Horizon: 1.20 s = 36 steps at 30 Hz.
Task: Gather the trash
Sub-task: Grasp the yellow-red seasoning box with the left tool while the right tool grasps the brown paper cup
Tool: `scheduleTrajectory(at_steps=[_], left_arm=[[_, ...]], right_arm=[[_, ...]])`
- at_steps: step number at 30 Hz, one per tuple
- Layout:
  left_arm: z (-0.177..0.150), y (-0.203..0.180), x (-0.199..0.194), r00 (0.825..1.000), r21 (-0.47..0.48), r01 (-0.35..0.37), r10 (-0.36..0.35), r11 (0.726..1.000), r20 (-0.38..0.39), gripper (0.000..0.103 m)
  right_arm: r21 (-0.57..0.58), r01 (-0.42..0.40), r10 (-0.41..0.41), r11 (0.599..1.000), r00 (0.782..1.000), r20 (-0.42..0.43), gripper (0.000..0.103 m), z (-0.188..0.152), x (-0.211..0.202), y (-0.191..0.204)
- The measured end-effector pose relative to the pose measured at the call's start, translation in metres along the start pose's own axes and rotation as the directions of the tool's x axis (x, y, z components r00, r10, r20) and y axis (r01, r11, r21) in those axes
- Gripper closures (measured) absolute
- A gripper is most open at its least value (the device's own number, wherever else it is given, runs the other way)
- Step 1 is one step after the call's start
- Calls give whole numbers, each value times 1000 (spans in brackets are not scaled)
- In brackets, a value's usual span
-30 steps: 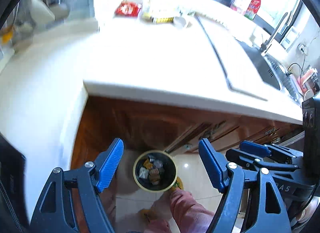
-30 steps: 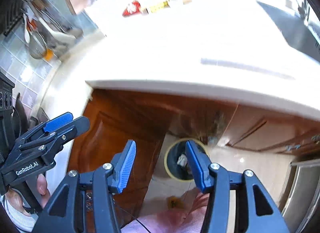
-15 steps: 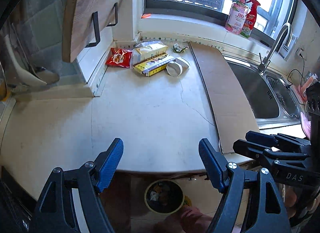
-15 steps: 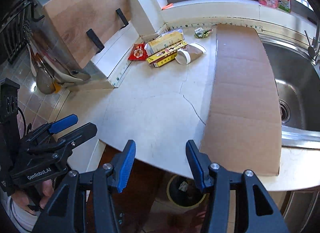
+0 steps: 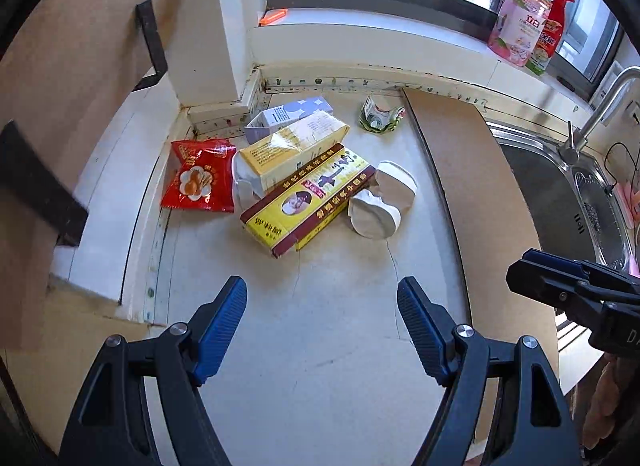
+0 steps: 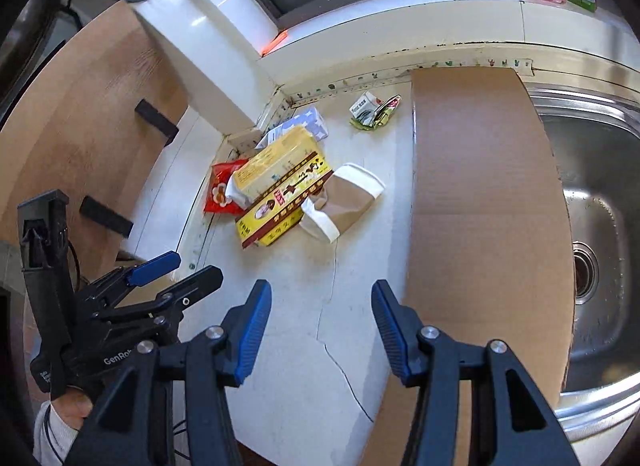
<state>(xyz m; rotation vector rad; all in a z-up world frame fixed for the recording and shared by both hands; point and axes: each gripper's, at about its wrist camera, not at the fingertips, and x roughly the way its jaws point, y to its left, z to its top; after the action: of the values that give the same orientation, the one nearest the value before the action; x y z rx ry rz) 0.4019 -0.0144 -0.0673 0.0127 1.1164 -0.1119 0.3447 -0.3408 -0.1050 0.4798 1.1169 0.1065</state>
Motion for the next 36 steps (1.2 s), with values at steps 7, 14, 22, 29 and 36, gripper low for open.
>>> scheduleTrajectory(at_steps=[7, 14, 22, 29, 36], left_arm=[[45, 0, 55, 997, 47, 6, -2, 999, -79, 27], [66, 6, 105, 986, 107, 4, 13, 994, -165, 27], [82, 8, 132, 978, 145, -14, 44, 989, -204, 27], [91, 8, 148, 973, 158, -15, 51, 987, -226, 27], [90, 5, 153, 976, 141, -11, 41, 990, -212, 37]], right_arm=[[77, -41, 45, 996, 998, -43, 50, 37, 34, -23], [98, -62, 71, 993, 994, -82, 50, 50, 53, -34], [96, -71, 81, 993, 991, -108, 50, 53, 63, -41], [101, -69, 82, 993, 989, -125, 50, 53, 69, -45], [113, -69, 85, 991, 986, -144, 50, 54, 73, -42]])
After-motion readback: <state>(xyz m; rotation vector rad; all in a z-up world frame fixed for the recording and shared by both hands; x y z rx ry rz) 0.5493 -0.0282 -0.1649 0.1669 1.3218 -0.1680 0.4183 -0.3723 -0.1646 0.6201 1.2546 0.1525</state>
